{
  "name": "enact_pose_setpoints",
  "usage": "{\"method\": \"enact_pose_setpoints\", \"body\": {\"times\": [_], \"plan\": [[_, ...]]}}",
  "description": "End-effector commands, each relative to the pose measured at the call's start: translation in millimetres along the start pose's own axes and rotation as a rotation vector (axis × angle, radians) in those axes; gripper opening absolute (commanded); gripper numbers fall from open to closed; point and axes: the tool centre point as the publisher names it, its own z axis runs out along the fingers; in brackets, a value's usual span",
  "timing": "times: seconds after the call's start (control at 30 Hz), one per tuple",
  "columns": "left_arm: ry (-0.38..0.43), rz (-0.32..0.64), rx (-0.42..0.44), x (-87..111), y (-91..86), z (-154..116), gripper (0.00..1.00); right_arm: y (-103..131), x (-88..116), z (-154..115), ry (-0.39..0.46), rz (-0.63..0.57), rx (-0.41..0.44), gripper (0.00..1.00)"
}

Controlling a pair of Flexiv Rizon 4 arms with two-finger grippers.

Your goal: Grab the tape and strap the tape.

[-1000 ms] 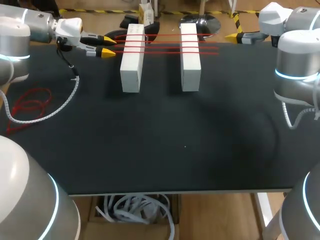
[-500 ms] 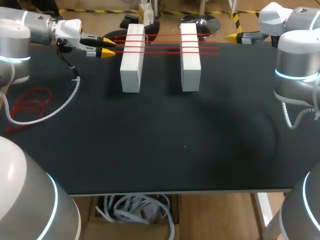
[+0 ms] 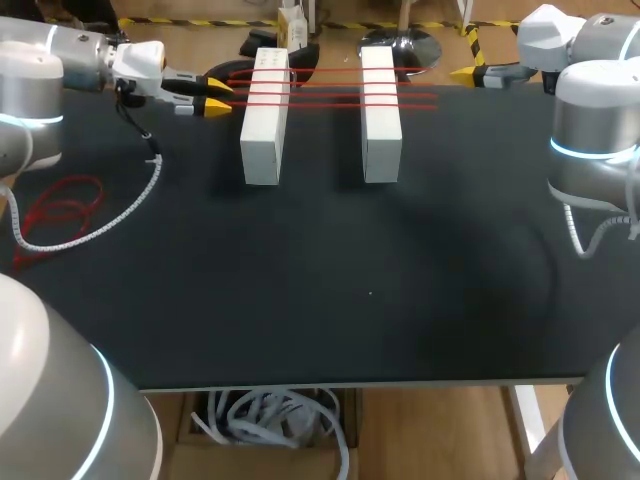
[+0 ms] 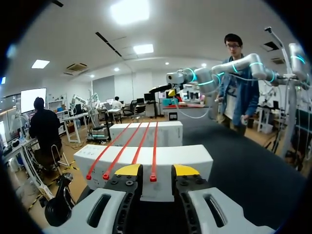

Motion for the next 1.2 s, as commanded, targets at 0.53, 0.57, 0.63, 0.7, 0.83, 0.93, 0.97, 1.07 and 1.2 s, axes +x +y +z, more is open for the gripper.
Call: {"method": "enact_pose_setpoints", "body": {"times": [0.53,0.57,0.63,0.7,0.83,0.93,0.97,1.07,1.2], "plan": [[0.003,-0.005,0.013,-6.4,14.9,0,0.19,0,0,-1,0.002,0.0,0.002,1.0],[0.004,-0.006,0.014,-6.4,15.0,0,0.18,0,0,-1,0.002,0.0,0.002,1.0],[0.004,-0.007,0.014,-6.3,15.3,0,0.18,0,0,-1,0.002,0.0,0.002,1.0],[0.004,-0.007,0.014,-6.3,15.5,0,0.16,0,0,-1,0.002,0.0,0.002,1.0],[0.001,-0.008,0.015,-5.7,16.2,-1,0.16,0,0,-1,0.002,0.0,0.002,1.0],[0.001,-0.007,0.016,-5.2,15.9,-1,0.14,0,0,-1,0.002,0.0,0.002,1.0],[0.001,-0.007,0.017,-5.1,15.9,-1,0.13,0,0,-1,0.002,0.0,0.002,1.0],[0.0,-0.009,0.017,-4.0,15.6,-1,0.05,0,0,-1,0.002,0.0,0.002,1.0],[0.003,-0.013,0.015,-2.8,15.4,0,0.0,0,0,-1,0.002,0.0,0.002,1.0]]}}
